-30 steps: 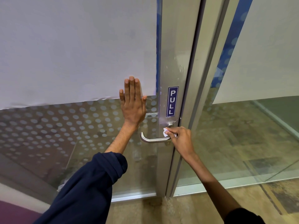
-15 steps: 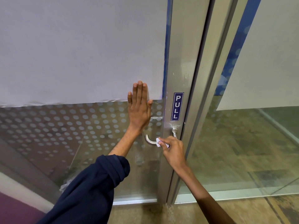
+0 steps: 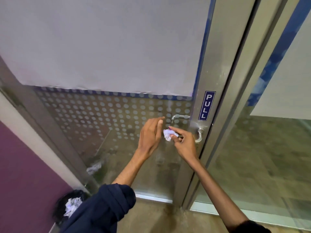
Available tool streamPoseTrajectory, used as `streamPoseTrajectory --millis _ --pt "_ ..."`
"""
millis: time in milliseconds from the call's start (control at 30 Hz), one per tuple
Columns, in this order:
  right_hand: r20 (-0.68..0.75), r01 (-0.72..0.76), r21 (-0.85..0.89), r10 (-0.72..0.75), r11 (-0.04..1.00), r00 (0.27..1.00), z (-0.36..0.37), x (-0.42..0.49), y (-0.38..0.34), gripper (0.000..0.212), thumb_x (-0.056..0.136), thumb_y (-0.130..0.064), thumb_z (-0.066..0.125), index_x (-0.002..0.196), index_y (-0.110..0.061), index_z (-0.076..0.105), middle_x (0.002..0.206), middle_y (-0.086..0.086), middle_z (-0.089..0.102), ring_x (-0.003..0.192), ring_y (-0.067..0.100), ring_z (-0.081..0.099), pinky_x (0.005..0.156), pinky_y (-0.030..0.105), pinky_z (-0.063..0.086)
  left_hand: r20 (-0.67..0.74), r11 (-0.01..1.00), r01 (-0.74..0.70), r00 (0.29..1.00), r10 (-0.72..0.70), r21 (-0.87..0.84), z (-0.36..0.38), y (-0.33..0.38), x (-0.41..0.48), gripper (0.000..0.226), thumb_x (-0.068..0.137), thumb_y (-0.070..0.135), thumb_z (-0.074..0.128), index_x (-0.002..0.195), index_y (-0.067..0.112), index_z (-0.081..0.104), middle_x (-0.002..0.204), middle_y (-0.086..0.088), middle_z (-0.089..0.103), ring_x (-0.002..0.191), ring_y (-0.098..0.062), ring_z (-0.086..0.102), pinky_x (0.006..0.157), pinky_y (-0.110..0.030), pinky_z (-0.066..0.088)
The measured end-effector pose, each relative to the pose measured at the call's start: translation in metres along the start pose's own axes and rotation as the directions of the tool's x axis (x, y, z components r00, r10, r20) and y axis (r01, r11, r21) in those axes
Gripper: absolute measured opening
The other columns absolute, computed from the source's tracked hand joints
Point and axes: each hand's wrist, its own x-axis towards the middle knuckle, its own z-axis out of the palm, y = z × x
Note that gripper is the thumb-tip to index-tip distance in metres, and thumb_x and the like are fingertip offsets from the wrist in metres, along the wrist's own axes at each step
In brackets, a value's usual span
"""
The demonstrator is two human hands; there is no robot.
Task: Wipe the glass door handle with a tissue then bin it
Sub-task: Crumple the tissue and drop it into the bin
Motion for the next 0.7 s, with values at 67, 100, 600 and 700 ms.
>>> streamPoseTrajectory --millis 67,100,600,700 --pt "0.034 0.018 0.021 -0.018 1.000 0.999 0.009 -0.001 -0.005 0.037 0.084 0.002 0.062 0.115 -0.016 0.072 0.109 -0.009 0.071 0.100 -0.005 0.063 0.081 0.000 0.044 0.107 0.995 0.089 0.991 -0.083 -0.052 -0.012 -0.009 -0.020 0.034 0.106 0.024 0.042 0.120 0.010 0.070 0.118 -0.003 0.073 0.110 -0.018 0.067 0.095 -0.038 0.052" --pt "0.055 0.027 0.029 -0.029 0.999 0.998 0.015 -0.001 -0.007 0.038 0.084 0.003 0.061 0.115 -0.015 0.072 0.109 -0.007 0.072 0.098 -0.004 0.064 0.081 0.001 0.045 0.144 0.990 0.123 0.983 -0.112 -0.075 -0.019 -0.013 -0.030 0.033 0.106 0.024 0.043 0.121 0.012 0.070 0.118 -0.002 0.074 0.110 -0.016 0.067 0.096 -0.035 0.052" --pt "0.345 -0.070 0.212 -0.008 0.975 0.938 0.152 -0.060 -0.031 0.022 0.077 -0.005 0.077 0.099 -0.008 0.077 0.092 0.000 0.076 0.071 -0.017 0.063 0.069 0.005 0.049 -0.057 0.787 0.591 0.792 -0.608 -0.175 -0.137 -0.071 -0.157 0.010 0.094 0.022 0.069 0.095 0.020 0.079 0.089 0.012 0.077 0.083 -0.001 0.071 0.075 -0.024 0.055" --pt "0.388 -0.079 0.214 -0.011 0.974 0.922 0.183 -0.074 -0.042 0.018 0.077 -0.003 0.078 0.093 -0.009 0.079 0.089 0.002 0.076 0.069 -0.016 0.063 0.067 0.003 0.048 -0.099 0.767 0.627 0.762 -0.640 -0.138 -0.165 -0.082 -0.175 0.011 0.096 0.023 0.066 0.095 0.018 0.076 0.091 0.011 0.075 0.082 0.002 0.067 0.072 -0.010 0.049"
